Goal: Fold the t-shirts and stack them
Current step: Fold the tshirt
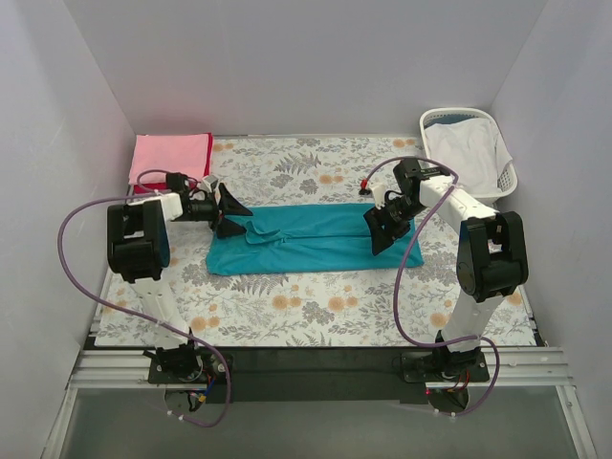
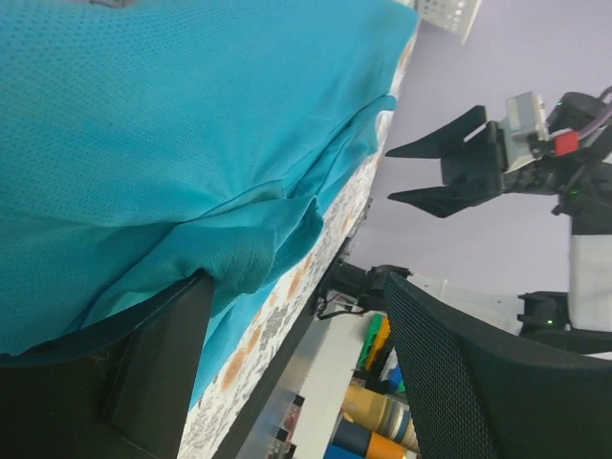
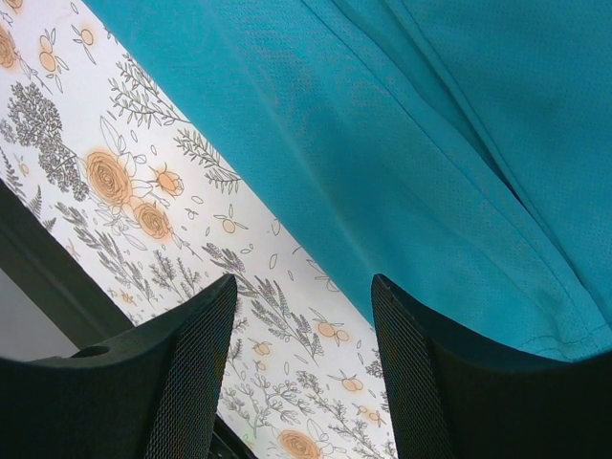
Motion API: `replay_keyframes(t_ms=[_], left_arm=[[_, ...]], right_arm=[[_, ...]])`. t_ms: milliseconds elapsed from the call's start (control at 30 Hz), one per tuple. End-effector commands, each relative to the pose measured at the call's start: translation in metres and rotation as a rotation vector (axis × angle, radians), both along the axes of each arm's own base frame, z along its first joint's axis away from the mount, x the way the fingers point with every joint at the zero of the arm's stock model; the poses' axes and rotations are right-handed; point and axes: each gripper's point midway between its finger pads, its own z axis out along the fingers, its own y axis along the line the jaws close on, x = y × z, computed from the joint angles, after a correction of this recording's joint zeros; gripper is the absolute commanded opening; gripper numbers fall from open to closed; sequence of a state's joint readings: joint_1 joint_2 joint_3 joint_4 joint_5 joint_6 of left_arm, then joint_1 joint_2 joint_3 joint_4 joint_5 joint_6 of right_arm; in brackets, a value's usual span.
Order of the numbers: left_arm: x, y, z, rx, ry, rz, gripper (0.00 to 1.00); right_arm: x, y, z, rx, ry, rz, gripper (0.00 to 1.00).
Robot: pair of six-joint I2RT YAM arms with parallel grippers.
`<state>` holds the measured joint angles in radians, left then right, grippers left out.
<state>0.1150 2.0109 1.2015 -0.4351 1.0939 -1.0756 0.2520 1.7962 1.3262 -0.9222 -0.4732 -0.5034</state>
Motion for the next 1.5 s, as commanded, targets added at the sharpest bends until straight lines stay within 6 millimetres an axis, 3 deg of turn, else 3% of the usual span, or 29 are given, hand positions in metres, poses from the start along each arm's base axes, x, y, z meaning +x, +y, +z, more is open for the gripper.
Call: replay_keyframes(t_ms=[0,233,333,400,467,533,567,667,767,967,1200,1467], left_arm=[[0.008,0.003,0.026,-0.084,-0.047,0.036,0.71],[0.024,0.024,0.061,-0.120,-0.238,0.188,0.71],[0.026,0.040,0.079,-0.121,-0.304,0.254,0.68],[0.023,0.048,0.089,-0.076,-0.397,0.236,0.61],[0.015,0.050,0.085,-0.043,-0.326,0.224,0.48],[-0.004,0.049,0.074,-0.023,-0.259,0.222,0.36],[-0.011,0.048,0.069,-0.017,-0.236,0.220,0.23],[-0.038,0.041,0.048,0.014,-0.147,0.205,0.00],[-0.057,0.039,0.024,0.070,-0.070,0.182,0.00],[-0.059,0.038,-0.006,0.119,0.023,0.175,0.00],[-0.056,0.002,-0.025,0.158,0.036,0.066,0.00],[-0.039,-0.009,-0.041,0.131,0.084,0.086,0.00]], right_arm=[[-0.003,0.000,-0.002,-0.006,0.001,0.021,0.65],[0.009,0.011,0.009,0.042,-0.027,0.025,0.52],[0.021,0.023,0.023,0.090,-0.070,0.036,0.46],[0.028,0.037,0.036,0.142,-0.098,0.053,0.33],[0.025,0.057,0.043,0.193,-0.089,0.091,0.18],[0.026,0.075,0.053,0.236,-0.094,0.115,0.10],[0.020,0.088,0.050,0.244,-0.080,0.145,0.05],[0.014,0.109,0.046,0.256,-0.054,0.179,0.01],[0.010,0.116,0.040,0.254,-0.039,0.190,0.01],[0.001,0.118,0.024,0.221,-0.010,0.196,0.01],[-0.003,0.110,-0.001,0.151,0.012,0.183,0.01],[-0.001,0.106,-0.012,0.118,0.022,0.174,0.01]])
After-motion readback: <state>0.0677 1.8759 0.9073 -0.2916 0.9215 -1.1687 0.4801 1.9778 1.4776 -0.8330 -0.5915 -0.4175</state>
